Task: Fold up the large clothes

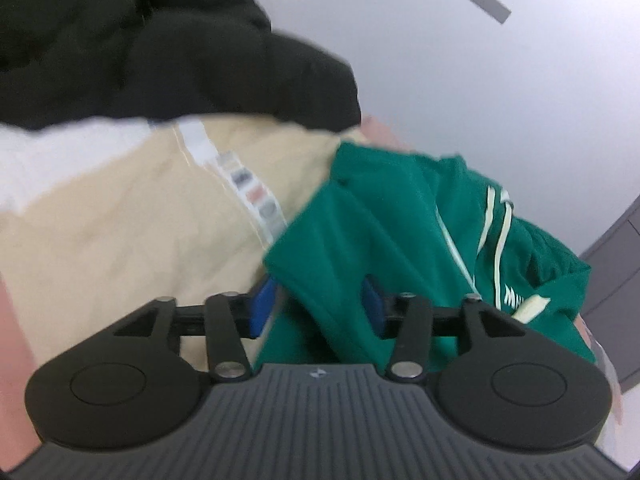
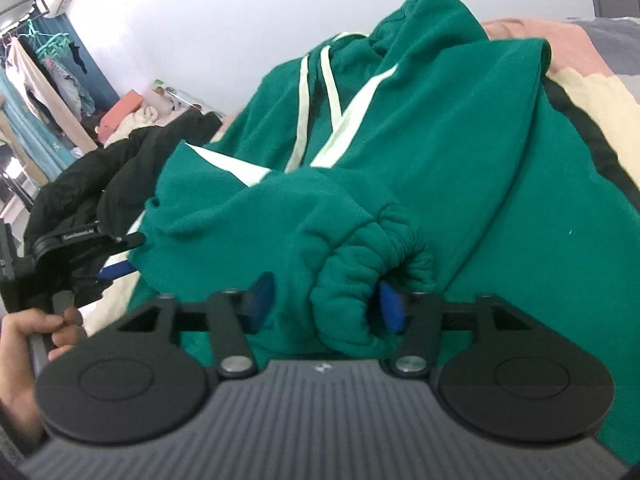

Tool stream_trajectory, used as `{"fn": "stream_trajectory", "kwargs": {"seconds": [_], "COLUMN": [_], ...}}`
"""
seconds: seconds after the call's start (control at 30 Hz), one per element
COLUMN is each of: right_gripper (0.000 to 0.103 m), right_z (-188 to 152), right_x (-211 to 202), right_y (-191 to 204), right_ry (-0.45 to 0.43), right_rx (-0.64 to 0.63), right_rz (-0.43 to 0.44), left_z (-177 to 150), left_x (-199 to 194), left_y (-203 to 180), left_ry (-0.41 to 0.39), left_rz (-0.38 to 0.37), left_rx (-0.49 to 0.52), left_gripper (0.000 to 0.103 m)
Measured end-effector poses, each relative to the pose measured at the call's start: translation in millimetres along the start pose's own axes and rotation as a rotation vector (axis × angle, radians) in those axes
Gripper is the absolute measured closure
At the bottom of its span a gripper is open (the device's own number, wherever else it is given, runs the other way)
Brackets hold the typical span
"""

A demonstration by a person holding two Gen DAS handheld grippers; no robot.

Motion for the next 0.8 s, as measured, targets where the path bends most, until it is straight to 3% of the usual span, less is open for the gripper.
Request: {"fn": "stream_trajectory", "kwargs": {"seconds": [0.2,0.37,0.5,0.63,0.8], "right_gripper": [0.037,0.037,0.038,0.050,0.051], "right_z": [9.0,13.7,12.9,11.9,4.1], "right_x": [-25.5,-25.2,-3.5,10.6,30.8], "right_y": [7.7,22.8,28.0,30.7,23.8], "right_ry": [-0.122,-0.221,-0.186,-0.156,-0.061], "right_rx": [-0.052,-0.156,-0.200,-0.228,-0.253], "right_rz": [-0.052,-0.072,-0.091,-0.118,-0.139], "left_z": [9.3,-7.7,-30.5,-51.1,-73.2], "left_x": [-36.7,-39.1,-27.9,-12.0,21.4], "left_y": [-25.0,-59.0,-77.5,-84.3,-81.5], "left_ry": [-0.109,-0.080,-0.029,0.024,0.190], "left_rz": [-0.073,-0.178,-0.203,-0.204,-0.207], "left_rx": [0.103,0.228,0.312,0.355,0.327], "left_gripper": [0.038,0.036,0.036,0.036,0.035]}}
Point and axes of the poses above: each gripper's, at about its wrist camera, not at the fingertips, and x roughly the way its jaws point, y to its left, z to its top, the point moved 2 cm from there along x, roughly the way its jaws point, and after that the axes turned 5 degrees about -x, right-handed, at the moved point
